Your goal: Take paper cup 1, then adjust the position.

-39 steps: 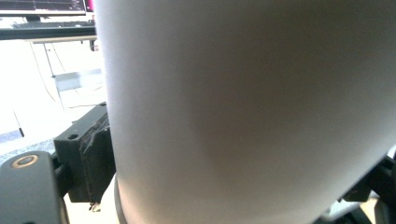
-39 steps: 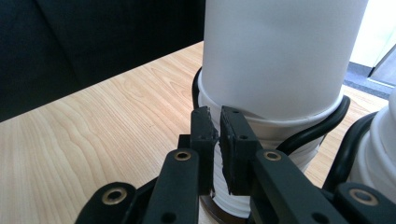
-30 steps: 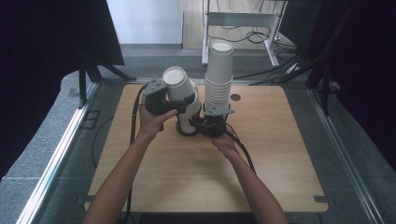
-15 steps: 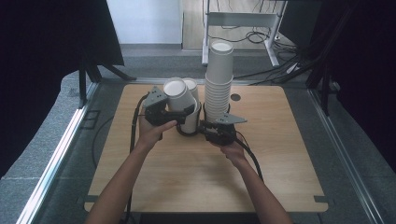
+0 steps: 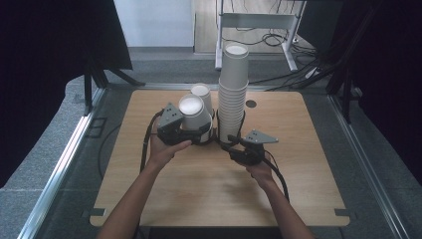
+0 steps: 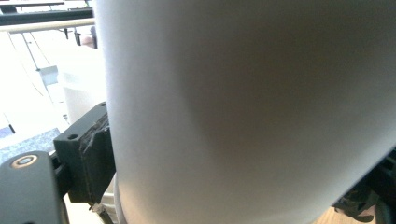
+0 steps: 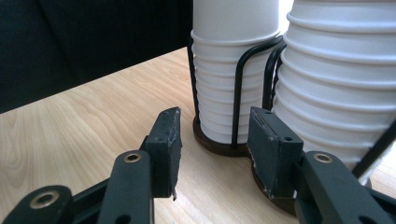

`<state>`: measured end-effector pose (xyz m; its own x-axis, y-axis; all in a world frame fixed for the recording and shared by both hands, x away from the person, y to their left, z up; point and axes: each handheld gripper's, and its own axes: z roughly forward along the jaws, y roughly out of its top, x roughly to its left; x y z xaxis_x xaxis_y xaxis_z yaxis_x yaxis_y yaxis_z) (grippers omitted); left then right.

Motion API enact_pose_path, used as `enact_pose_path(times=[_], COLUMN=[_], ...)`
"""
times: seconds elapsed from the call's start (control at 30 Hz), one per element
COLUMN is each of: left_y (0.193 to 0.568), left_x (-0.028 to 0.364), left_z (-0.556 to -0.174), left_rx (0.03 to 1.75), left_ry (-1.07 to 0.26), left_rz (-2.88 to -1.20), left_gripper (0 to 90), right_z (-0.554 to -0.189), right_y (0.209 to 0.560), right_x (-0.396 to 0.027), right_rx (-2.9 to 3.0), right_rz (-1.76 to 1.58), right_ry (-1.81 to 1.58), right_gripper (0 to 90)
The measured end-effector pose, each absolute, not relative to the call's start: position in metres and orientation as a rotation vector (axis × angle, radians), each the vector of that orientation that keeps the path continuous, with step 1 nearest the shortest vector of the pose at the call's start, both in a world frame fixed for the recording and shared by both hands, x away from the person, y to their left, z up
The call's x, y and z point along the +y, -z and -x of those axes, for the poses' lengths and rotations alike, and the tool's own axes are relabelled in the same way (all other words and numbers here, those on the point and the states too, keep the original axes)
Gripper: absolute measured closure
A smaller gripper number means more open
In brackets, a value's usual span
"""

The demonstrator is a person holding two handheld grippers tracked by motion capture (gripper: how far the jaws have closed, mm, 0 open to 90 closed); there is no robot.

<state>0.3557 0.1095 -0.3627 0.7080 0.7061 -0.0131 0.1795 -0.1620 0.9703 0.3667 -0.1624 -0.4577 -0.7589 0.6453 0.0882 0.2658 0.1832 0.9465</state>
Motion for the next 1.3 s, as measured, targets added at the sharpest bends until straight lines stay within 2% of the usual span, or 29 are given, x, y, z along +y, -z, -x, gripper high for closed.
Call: enact_pose_path(times=[0.83, 1.3], left_y=[0.400, 0.418], left_x=[0.113, 0.113], left_z=[-0.334, -0.320], left_rx=[0.755, 0.767], left_ry=[-0.470, -0.472], left_rz=[-1.741, -1.759], left_gripper=[12.1, 12.1], right_z=[-0.343, -0.334], right_y=[0.454, 0.455], right_x=[-0.172, -0.169], right_rx=[2.129, 2.122], right_rz=[-0.808, -0.817], right_ry=[-1.612, -1.575], right_gripper=[49.5, 39.6])
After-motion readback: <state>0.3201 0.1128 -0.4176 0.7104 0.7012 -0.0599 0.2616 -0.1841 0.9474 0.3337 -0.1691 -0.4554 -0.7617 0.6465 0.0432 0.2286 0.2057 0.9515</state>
